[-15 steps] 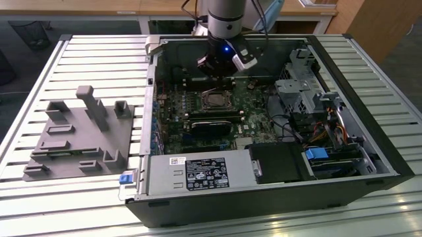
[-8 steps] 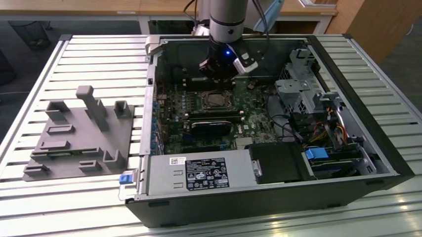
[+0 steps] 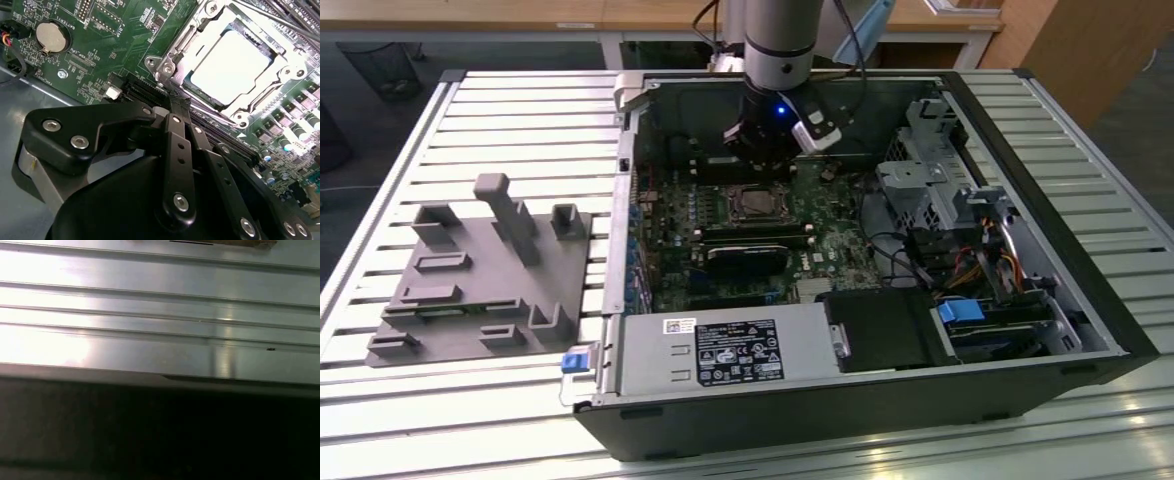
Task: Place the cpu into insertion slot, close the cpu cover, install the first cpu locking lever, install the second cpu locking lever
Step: 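Install the first cpu locking lever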
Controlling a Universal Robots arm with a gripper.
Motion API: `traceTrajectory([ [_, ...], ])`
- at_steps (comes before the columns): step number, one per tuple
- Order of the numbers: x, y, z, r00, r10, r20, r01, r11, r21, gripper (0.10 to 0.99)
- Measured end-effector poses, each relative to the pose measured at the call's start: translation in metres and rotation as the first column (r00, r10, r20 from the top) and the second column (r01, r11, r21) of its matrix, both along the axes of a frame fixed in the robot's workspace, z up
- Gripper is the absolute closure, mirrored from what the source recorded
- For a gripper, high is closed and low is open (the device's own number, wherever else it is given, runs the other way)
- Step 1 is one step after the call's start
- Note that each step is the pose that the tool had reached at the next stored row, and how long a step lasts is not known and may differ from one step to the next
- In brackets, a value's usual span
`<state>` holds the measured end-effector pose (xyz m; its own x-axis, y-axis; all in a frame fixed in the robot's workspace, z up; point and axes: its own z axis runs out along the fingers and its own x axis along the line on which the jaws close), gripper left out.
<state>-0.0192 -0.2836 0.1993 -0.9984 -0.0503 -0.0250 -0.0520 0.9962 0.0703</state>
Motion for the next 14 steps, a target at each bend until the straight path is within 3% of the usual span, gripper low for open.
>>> traceTrajectory([
  [8,0.0001,0.0002,0.0039,1.0,0.0,0.0005,0.0,1.0,-0.002,0.98],
  [14,0.0001,0.0001,0.0023,1.0,0.0,0.0,0.0,0.9995,-0.03,0.98],
])
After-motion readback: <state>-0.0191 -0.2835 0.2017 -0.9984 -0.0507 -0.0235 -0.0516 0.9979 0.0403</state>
